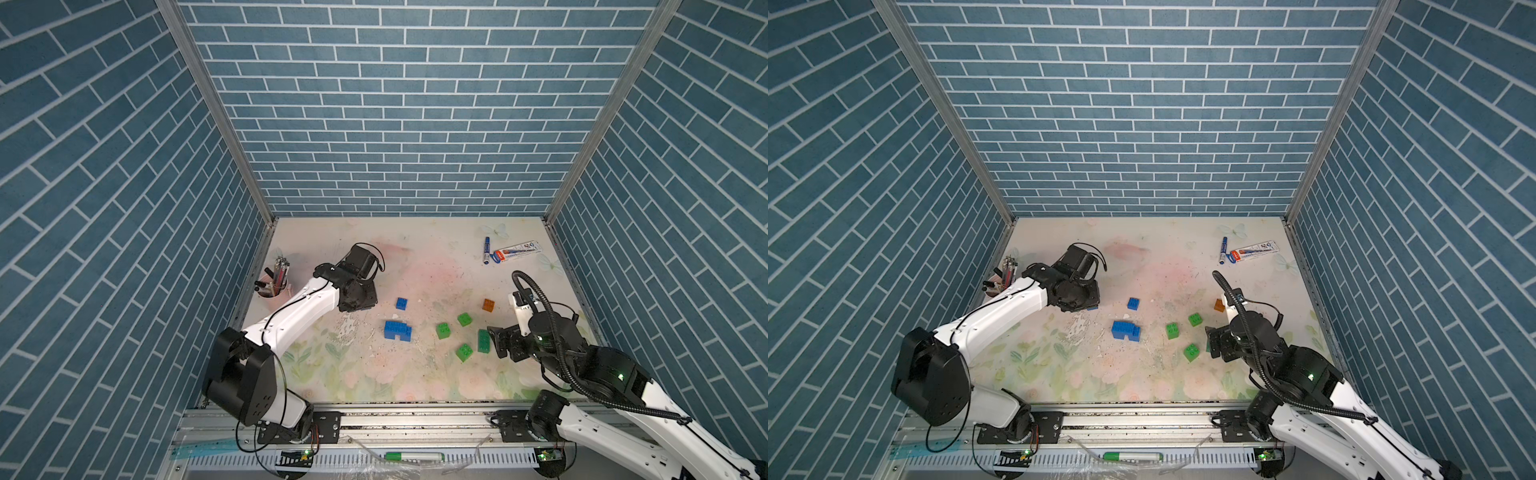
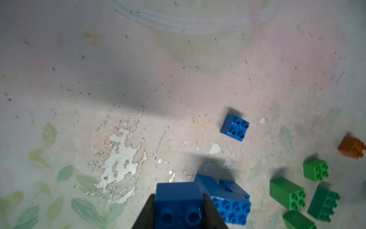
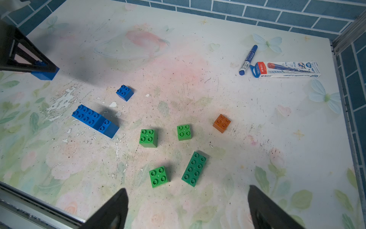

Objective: Assemble the letter h with lego
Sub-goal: Pick up the lego brick from the center of the board, then assemble the lego brick with the lego brick.

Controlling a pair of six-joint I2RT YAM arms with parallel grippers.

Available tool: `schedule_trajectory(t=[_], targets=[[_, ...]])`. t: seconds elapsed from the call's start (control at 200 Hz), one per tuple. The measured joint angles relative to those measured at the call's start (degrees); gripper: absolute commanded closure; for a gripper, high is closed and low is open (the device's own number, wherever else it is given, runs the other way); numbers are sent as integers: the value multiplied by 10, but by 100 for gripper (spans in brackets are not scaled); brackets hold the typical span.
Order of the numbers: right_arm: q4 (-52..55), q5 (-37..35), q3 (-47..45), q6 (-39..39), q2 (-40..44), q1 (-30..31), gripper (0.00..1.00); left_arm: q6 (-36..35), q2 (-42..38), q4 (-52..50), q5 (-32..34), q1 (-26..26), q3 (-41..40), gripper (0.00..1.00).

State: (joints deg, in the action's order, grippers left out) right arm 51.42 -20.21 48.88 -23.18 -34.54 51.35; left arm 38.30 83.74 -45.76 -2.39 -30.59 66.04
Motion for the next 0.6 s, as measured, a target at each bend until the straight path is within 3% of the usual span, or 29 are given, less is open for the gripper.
schedule_trajectory(t=[0.3,0.595], targets=[[0,0,-1,0,-15,0,7,-20,11,-56,-22,-99,26,100],[0,0,-2,0,-21,0,7,-34,55,-57,-24,-129,26,100]])
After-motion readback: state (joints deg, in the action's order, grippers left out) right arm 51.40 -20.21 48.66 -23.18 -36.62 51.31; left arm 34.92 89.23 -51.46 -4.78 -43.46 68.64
